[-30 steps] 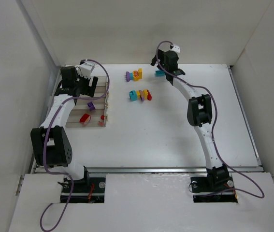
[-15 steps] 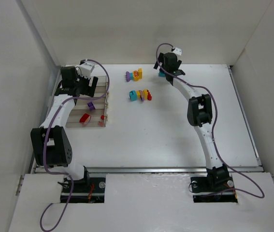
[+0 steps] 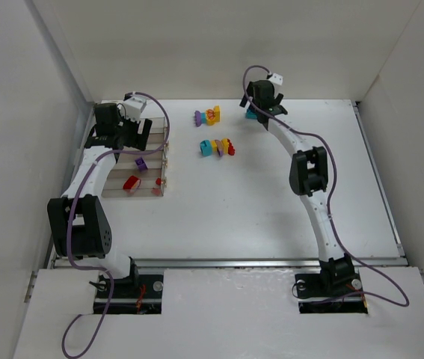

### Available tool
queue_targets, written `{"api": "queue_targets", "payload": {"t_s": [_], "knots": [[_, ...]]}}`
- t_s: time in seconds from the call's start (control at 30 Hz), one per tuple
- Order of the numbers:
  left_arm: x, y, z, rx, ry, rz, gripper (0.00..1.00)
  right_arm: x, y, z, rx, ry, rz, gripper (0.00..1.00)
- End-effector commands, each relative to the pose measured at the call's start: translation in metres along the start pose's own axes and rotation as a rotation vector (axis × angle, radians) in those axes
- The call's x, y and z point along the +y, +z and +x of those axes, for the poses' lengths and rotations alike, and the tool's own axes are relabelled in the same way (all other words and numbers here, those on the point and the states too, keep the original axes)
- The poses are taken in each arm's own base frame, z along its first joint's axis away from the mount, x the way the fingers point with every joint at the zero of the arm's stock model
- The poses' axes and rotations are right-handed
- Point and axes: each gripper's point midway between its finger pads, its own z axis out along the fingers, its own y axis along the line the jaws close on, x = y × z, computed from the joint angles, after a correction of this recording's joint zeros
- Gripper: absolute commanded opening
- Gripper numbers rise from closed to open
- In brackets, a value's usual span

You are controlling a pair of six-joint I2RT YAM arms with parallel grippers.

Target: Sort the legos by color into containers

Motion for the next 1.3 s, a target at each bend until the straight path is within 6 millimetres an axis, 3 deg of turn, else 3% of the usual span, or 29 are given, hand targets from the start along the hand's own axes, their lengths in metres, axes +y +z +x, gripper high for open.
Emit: {"api": "queue_targets", "payload": {"t_s": [0.0, 0.13, 0.23, 0.43, 0.57, 0.6, 0.67, 0.77, 0.87, 0.97, 1.07, 1.2, 1.23, 1.27], "knots": [[0.004, -0.005, -0.015, -0.041, -0.006, -0.002, 0.81, 0.029, -0.02, -0.025, -0.017, 0.071, -0.1, 1.0], [0.004, -0.008, -0.018, -0.049, -0.004, -0.005, 0.81, 0.019, -0.01, -0.02, 0.04, 0.263, -0.114, 1.0], [0.003, -0.01, -0.017, -0.049, -0.004, -0.005, 0.81, 0.003, 0.001, -0.001, 0.116, 0.451, -0.083, 1.0], [0.003, -0.01, -0.017, -0.049, -0.004, -0.005, 0.81, -0.002, 0.003, 0.01, 0.142, 0.532, -0.045, 1.0], [0.003, -0.01, -0.017, -0.049, -0.004, -0.005, 0.81, 0.002, 0.01, 0.013, 0.132, 0.559, -0.067, 1.0], [0.003, -0.01, -0.017, -0.049, -0.004, -0.005, 0.81, 0.009, 0.008, 0.006, 0.125, 0.567, -0.101, 1.0], [0.003, -0.01, -0.017, -0.049, -0.014, -0.005, 0.81, 0.015, 0.014, 0.015, 0.136, 0.571, -0.141, 1.0], [0.004, -0.01, -0.019, -0.058, -0.012, -0.008, 0.81, 0.037, 0.014, 0.013, 0.169, 0.579, -0.251, 1.0], [0.004, -0.01, -0.019, -0.058, -0.012, -0.008, 0.81, 0.034, 0.019, 0.03, 0.198, 0.573, -0.243, 1.0], [0.005, -0.01, -0.018, -0.055, -0.012, -0.017, 0.81, 0.032, 0.016, 0.024, 0.188, 0.574, -0.233, 1.0], [0.005, -0.007, -0.015, -0.046, -0.014, -0.014, 0.81, 0.034, 0.014, 0.032, 0.218, 0.561, -0.25, 1.0], [0.003, -0.007, -0.016, -0.049, -0.014, -0.005, 0.81, 0.036, 0.014, 0.039, 0.244, 0.584, -0.258, 0.95], [0.003, -0.007, -0.016, -0.049, -0.014, -0.005, 0.81, 0.031, 0.013, 0.049, 0.269, 0.596, -0.234, 0.91], [0.003, -0.007, -0.016, -0.049, -0.014, -0.005, 0.81, 0.033, 0.007, 0.038, 0.262, 0.633, -0.226, 0.88]]}}
